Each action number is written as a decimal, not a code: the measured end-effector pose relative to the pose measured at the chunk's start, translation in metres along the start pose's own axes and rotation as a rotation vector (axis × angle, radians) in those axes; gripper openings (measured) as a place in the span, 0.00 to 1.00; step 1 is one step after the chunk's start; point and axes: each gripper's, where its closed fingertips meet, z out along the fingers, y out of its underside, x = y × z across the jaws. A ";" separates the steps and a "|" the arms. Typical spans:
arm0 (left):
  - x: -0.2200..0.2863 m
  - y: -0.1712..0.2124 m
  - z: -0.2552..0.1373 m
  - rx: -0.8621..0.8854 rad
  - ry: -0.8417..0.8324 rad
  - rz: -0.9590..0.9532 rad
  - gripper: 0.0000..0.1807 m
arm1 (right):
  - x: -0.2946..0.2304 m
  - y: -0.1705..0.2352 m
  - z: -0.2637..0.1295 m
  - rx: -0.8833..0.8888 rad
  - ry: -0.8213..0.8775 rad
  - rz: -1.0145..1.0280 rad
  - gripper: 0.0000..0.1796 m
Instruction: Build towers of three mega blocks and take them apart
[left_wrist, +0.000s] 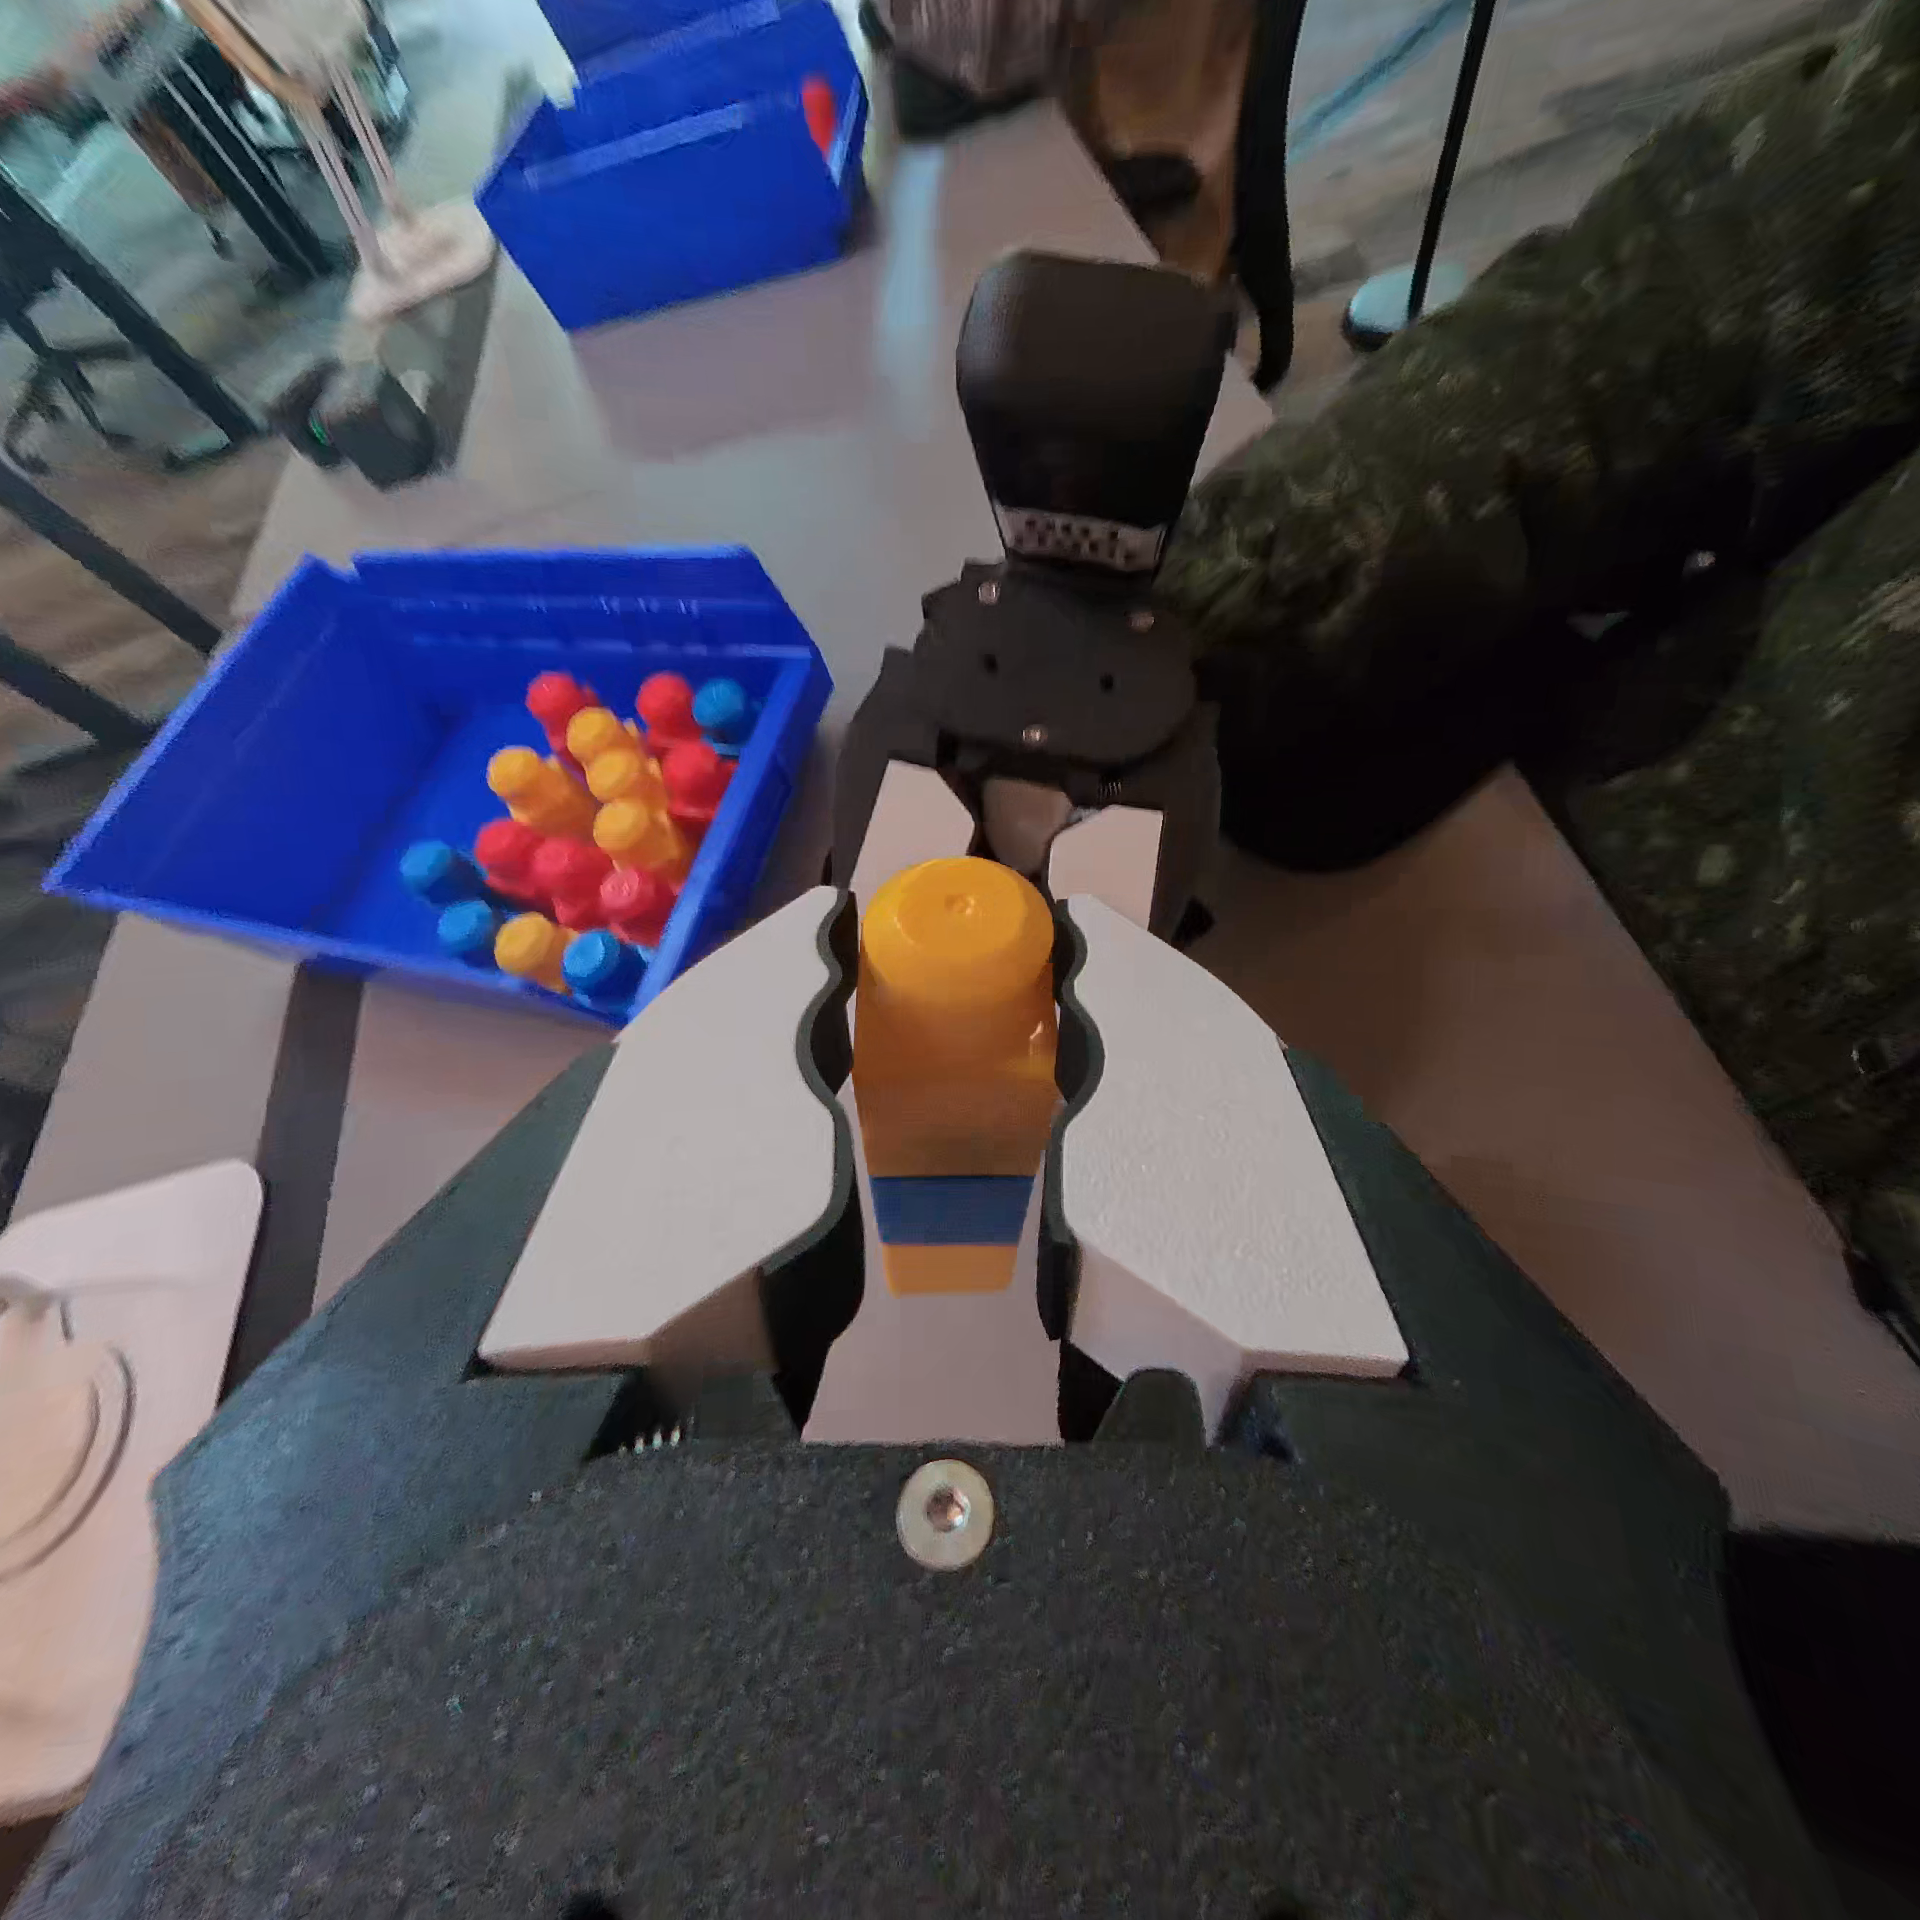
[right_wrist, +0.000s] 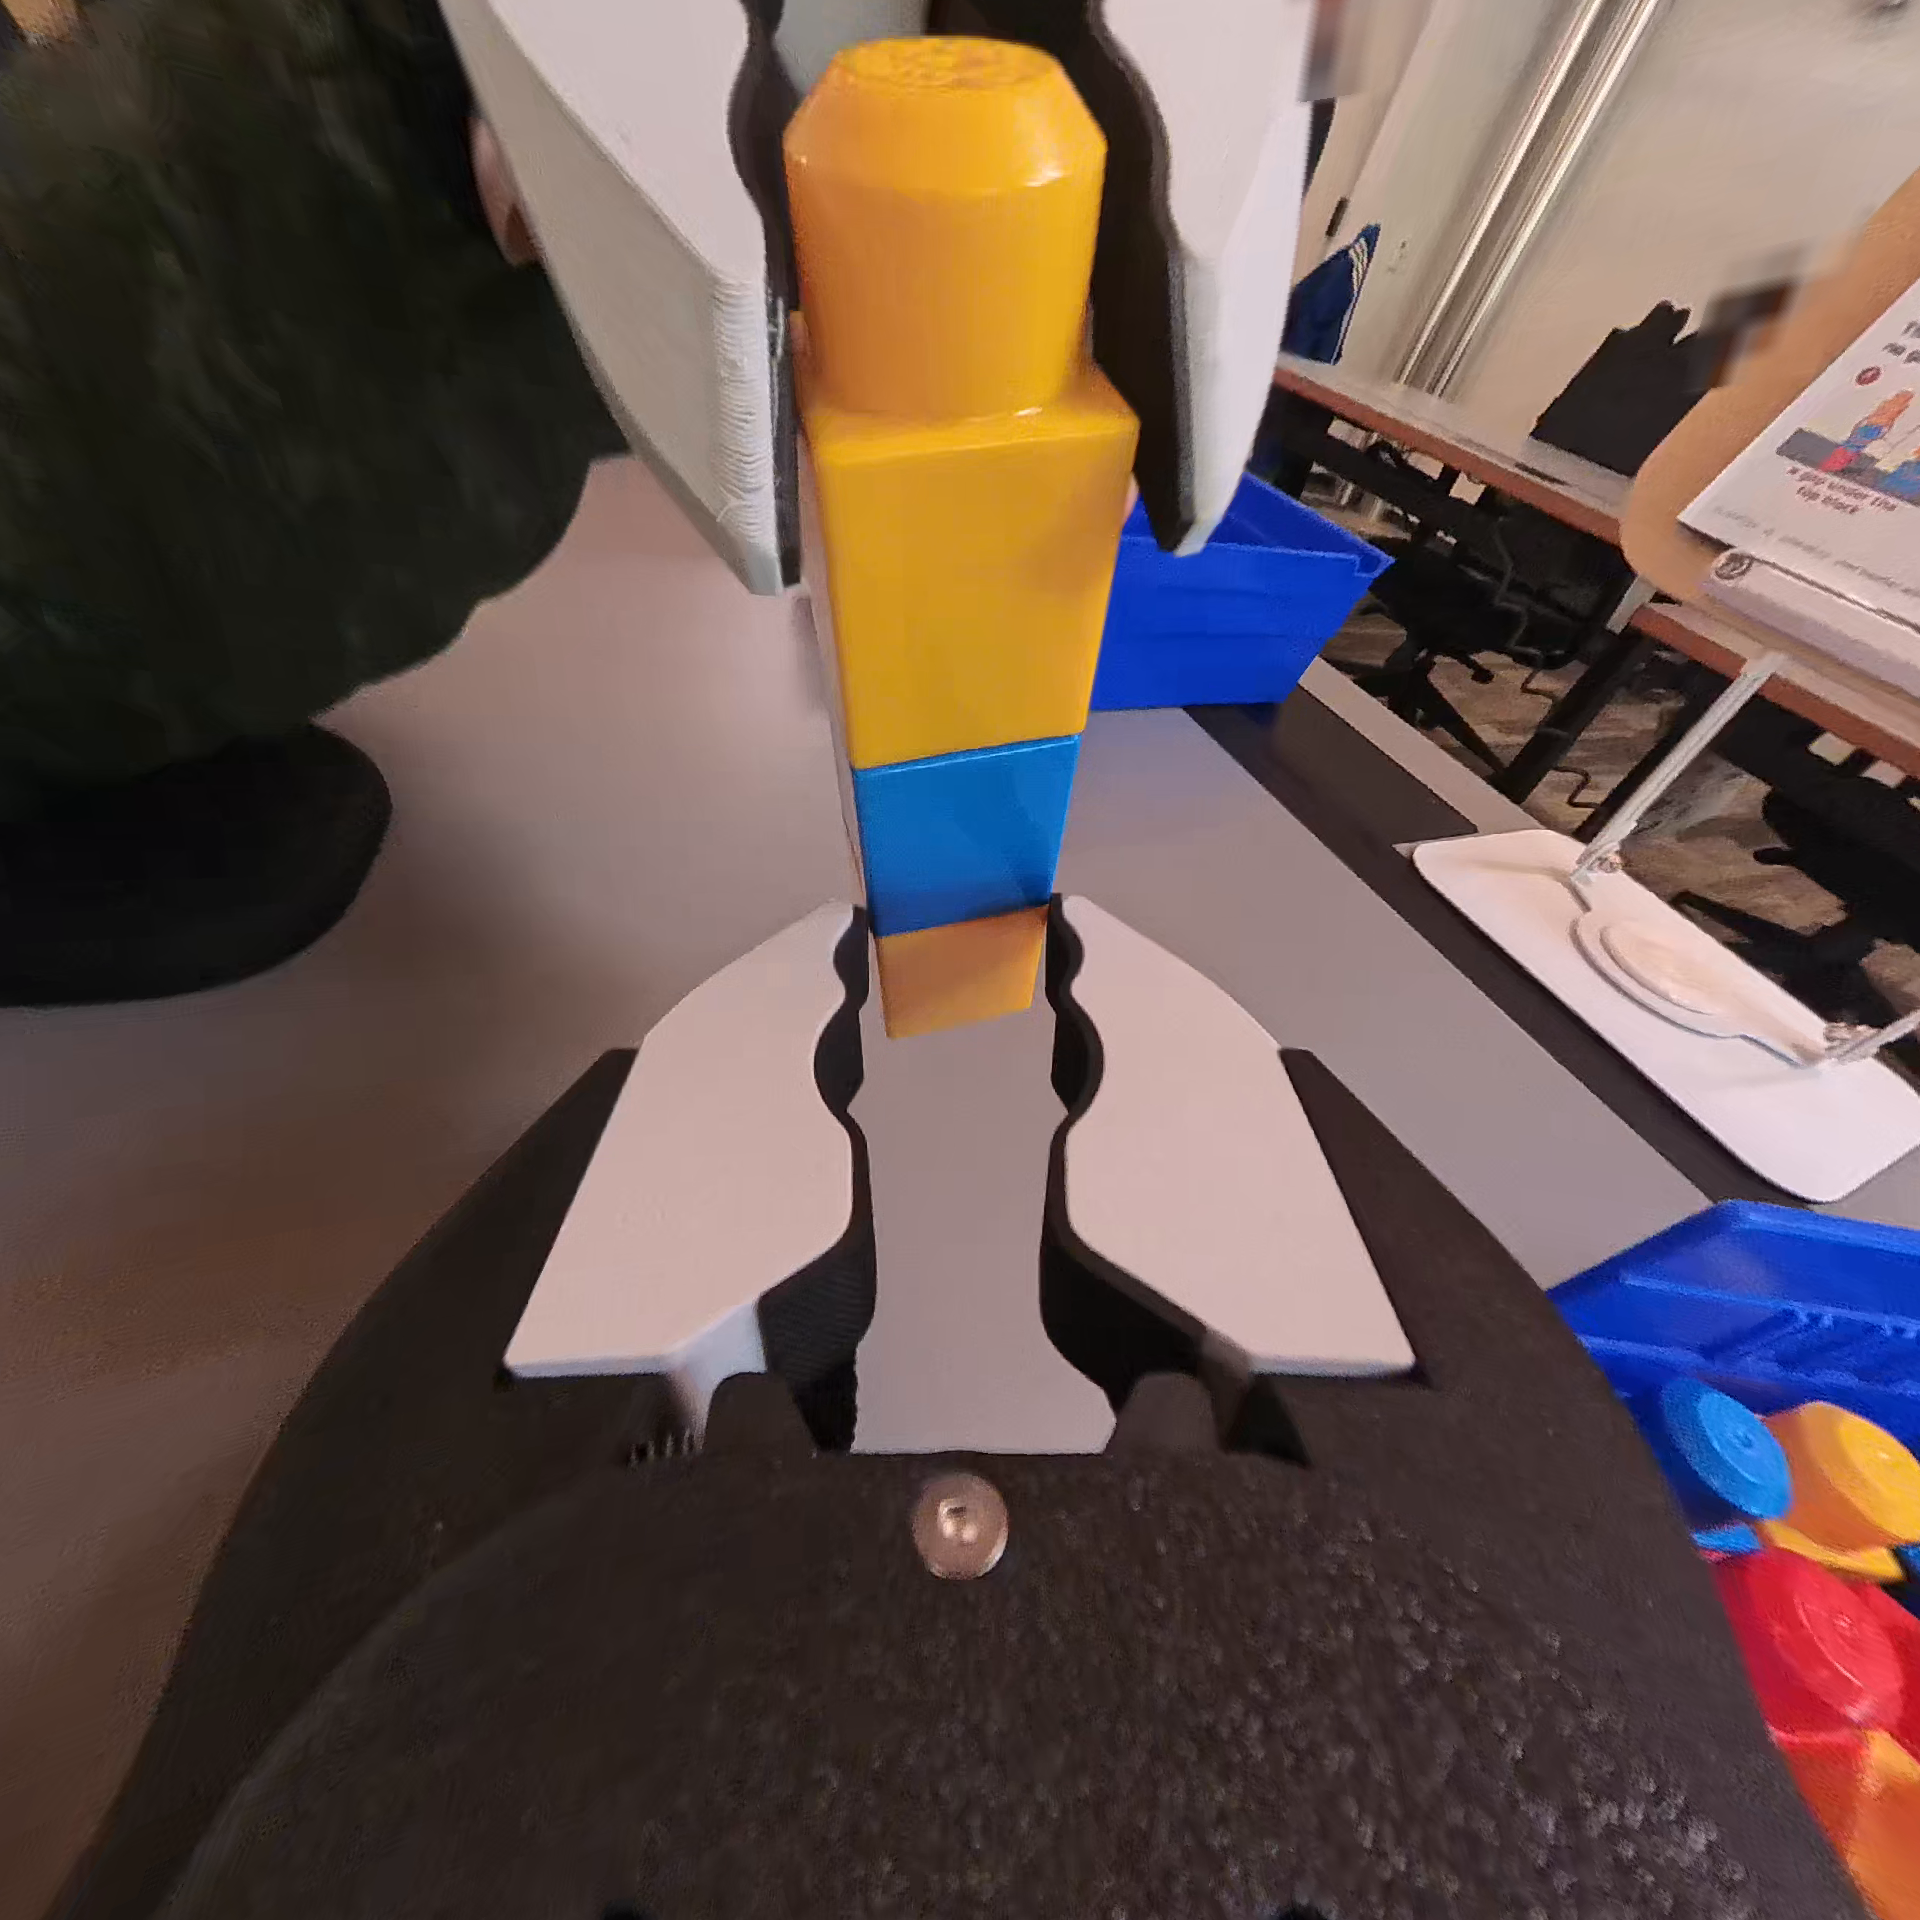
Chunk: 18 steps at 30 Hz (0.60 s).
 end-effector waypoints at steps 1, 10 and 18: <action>-0.003 -0.007 0.000 0.054 -0.010 -0.005 0.20 | 0.001 -0.003 -0.002 0.020 -0.009 0.032 0.18; -0.009 -0.043 -0.005 0.319 -0.006 -0.072 0.19 | 0.002 -0.030 -0.020 0.190 -0.076 0.171 0.18; 0.001 -0.043 0.005 0.331 0.058 -0.075 0.17 | -0.005 -0.031 -0.017 0.181 -0.071 0.124 0.20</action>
